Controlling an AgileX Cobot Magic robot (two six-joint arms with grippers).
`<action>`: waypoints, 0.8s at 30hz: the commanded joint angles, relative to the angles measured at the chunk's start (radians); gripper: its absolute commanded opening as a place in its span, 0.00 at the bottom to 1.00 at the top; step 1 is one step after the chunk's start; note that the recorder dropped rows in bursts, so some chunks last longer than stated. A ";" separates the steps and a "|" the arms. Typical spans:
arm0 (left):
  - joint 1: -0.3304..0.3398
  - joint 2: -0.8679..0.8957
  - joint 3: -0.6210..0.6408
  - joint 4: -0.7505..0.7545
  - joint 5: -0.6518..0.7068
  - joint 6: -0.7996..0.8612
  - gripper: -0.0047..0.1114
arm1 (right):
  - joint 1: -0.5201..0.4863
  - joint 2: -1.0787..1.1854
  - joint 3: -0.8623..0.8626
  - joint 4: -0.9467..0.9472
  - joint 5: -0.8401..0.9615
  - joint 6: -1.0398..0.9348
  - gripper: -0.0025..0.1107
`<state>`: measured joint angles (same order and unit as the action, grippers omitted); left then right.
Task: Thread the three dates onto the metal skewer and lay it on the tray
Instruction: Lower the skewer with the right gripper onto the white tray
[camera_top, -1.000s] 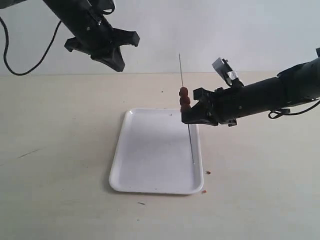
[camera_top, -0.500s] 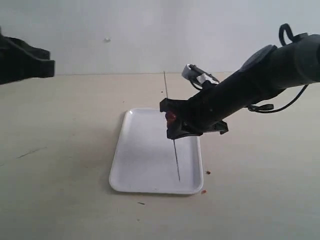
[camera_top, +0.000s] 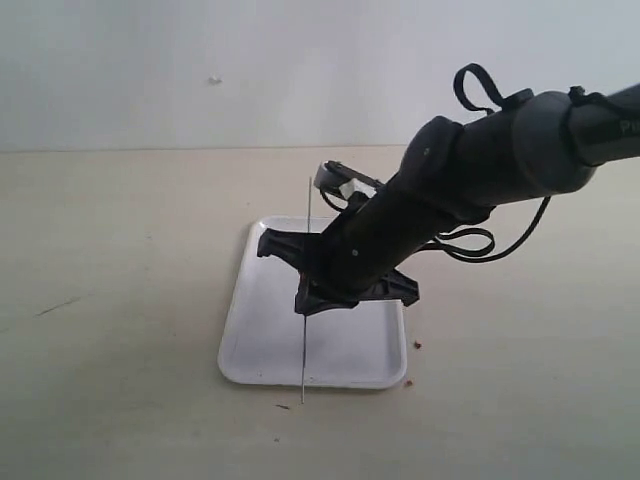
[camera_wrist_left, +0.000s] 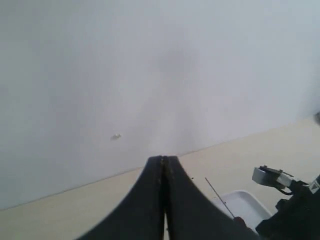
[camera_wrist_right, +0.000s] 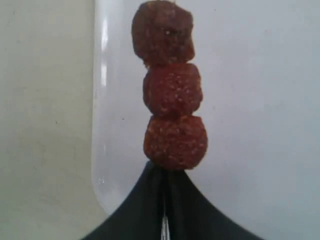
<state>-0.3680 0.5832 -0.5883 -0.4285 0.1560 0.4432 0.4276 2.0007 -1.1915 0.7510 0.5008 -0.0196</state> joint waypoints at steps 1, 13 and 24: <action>0.002 -0.048 0.018 0.000 0.042 -0.007 0.04 | 0.018 -0.011 -0.002 -0.045 -0.020 0.081 0.02; 0.002 -0.086 0.073 -0.003 0.059 -0.107 0.04 | 0.018 -0.011 -0.002 -0.316 0.126 0.363 0.02; 0.002 -0.280 0.223 -0.031 -0.026 -0.111 0.04 | 0.018 -0.011 -0.002 -0.340 0.132 0.361 0.02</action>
<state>-0.3680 0.3445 -0.3962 -0.4451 0.1483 0.3394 0.4450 2.0007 -1.1915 0.4226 0.6308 0.3399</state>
